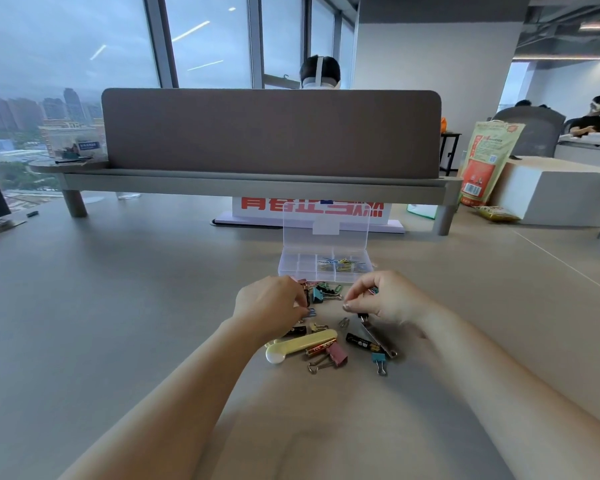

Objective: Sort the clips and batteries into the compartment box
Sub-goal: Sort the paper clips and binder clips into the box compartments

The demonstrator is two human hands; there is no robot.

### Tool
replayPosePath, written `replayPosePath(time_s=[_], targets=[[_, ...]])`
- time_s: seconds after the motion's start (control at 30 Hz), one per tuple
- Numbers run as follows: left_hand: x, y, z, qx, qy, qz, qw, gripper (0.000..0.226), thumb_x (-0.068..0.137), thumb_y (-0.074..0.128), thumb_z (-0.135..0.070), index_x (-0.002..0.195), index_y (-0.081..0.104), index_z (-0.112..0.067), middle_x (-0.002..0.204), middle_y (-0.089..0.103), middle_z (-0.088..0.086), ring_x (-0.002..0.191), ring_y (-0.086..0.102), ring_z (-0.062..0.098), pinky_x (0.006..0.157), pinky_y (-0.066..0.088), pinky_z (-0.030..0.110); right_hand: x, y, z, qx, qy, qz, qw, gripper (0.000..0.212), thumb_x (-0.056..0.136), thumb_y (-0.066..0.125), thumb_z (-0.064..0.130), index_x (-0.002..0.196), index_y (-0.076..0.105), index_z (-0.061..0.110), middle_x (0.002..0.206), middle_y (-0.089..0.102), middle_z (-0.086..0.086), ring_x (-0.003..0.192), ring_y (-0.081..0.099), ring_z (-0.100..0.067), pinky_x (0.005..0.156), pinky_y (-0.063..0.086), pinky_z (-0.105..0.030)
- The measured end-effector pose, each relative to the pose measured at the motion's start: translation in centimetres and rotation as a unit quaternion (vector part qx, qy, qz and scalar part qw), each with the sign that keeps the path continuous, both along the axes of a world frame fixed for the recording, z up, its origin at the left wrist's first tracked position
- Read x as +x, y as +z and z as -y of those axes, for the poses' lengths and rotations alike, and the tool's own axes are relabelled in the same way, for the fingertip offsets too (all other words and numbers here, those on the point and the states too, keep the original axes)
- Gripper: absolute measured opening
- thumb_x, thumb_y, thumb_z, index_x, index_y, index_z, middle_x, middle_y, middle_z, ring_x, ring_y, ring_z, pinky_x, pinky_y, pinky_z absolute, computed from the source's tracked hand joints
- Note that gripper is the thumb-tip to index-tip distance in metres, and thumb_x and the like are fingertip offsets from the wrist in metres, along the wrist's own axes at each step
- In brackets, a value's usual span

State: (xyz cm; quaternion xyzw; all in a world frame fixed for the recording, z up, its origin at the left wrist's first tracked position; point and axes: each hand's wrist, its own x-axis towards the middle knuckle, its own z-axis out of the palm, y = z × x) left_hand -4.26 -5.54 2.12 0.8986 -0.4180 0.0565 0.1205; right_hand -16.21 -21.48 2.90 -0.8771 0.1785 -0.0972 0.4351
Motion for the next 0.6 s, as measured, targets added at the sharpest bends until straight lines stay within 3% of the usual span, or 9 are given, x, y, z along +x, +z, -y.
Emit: replayPosePath(time_s=[0.03,0.07,0.17,0.23,0.33,0.4,0.5,0.6], targets=[[0.0,0.0,0.0,-0.001,0.001,-0.005,1.0,0.019,0.087,0.059,-0.043,0.1,0.07,-0.034,0.087,0.055,-0.014,0.078,0.052,0.01,0.053,0.037,0.022,0.1,0.1,-0.2,-0.071,0.006,-0.009,0.997,0.006,0.077,0.076,0.016,0.079,0.071,0.016,0.081,0.065,0.009,0.073,0.056,-0.001,0.072,0.045,-0.021],[0.0,0.0,0.0,-0.004,0.004,-0.012,1.0,0.018,0.086,0.061,-0.044,0.099,0.07,-0.035,0.087,0.054,-0.015,0.079,0.053,0.01,0.054,0.039,0.023,0.1,0.1,-0.2,-0.111,0.019,-0.019,0.993,0.007,0.076,0.077,0.019,0.077,0.07,0.02,0.085,0.064,0.011,0.074,0.053,0.002,0.073,0.042,-0.02],[0.1,-0.1,0.0,-0.019,0.014,-0.033,0.999,0.016,0.084,0.062,-0.043,0.096,0.071,-0.036,0.087,0.053,-0.015,0.08,0.054,0.01,0.055,0.04,0.023,0.2,0.1,-0.5,-0.15,0.047,-0.058,0.986,0.011,0.074,0.079,0.024,0.079,0.07,0.025,0.078,0.06,0.006,0.062,0.046,-0.004,0.059,0.037,-0.021],[0.0,-0.1,0.1,-0.021,0.013,-0.032,0.999,0.014,0.085,0.062,-0.04,0.094,0.071,-0.034,0.087,0.053,-0.015,0.08,0.054,0.01,0.053,0.038,0.022,0.4,-0.1,-0.7,-0.178,0.043,-0.082,0.98,0.012,0.076,0.077,0.026,0.074,0.066,0.029,0.074,0.057,0.006,0.063,0.046,-0.007,0.06,0.037,-0.026],[-0.1,-0.1,0.4,-0.019,0.008,-0.025,0.999,0.012,0.086,0.06,-0.037,0.092,0.07,-0.032,0.087,0.053,-0.015,0.08,0.054,0.01,0.053,0.038,0.023,0.7,-0.1,-1.3,-0.248,0.016,-0.099,0.963,0.014,0.083,0.069,0.029,0.073,0.06,0.032,0.072,0.051,0.016,0.071,0.048,-0.006,0.058,0.036,-0.024],[-0.1,-0.1,0.4,-0.016,0.006,-0.026,1.0,0.012,0.087,0.06,-0.036,0.092,0.069,-0.031,0.087,0.053,-0.014,0.08,0.054,0.01,0.055,0.04,0.023,0.9,-0.1,-1.7,-0.28,0.006,-0.105,0.954,0.01,0.087,0.063,0.029,0.079,0.06,0.03,0.08,0.053,0.016,0.082,0.051,-0.01,0.064,0.039,-0.025],[-0.1,-0.3,0.4,-0.01,0.009,-0.027,1.0,0.013,0.088,0.058,-0.036,0.095,0.067,-0.029,0.087,0.055,-0.011,0.08,0.055,0.013,0.058,0.042,0.026,1.1,-0.6,-2.0,-0.243,-0.002,-0.096,0.965,0.016,0.088,0.061,0.028,0.073,0.057,0.028,0.086,0.058,0.009,0.088,0.054,-0.014,0.073,0.041,-0.027],[0.0,-0.3,0.3,-0.003,0.01,-0.034,0.999,0.014,0.088,0.059,-0.037,0.095,0.066,-0.028,0.09,0.059,-0.008,0.081,0.057,0.014,0.058,0.043,0.026,0.9,-0.4,-1.8,-0.131,-0.033,-0.024,0.991,0.014,0.088,0.062,0.023,0.075,0.061,0.02,0.092,0.065,0.0,0.086,0.056,-0.013,0.069,0.042,-0.025]])
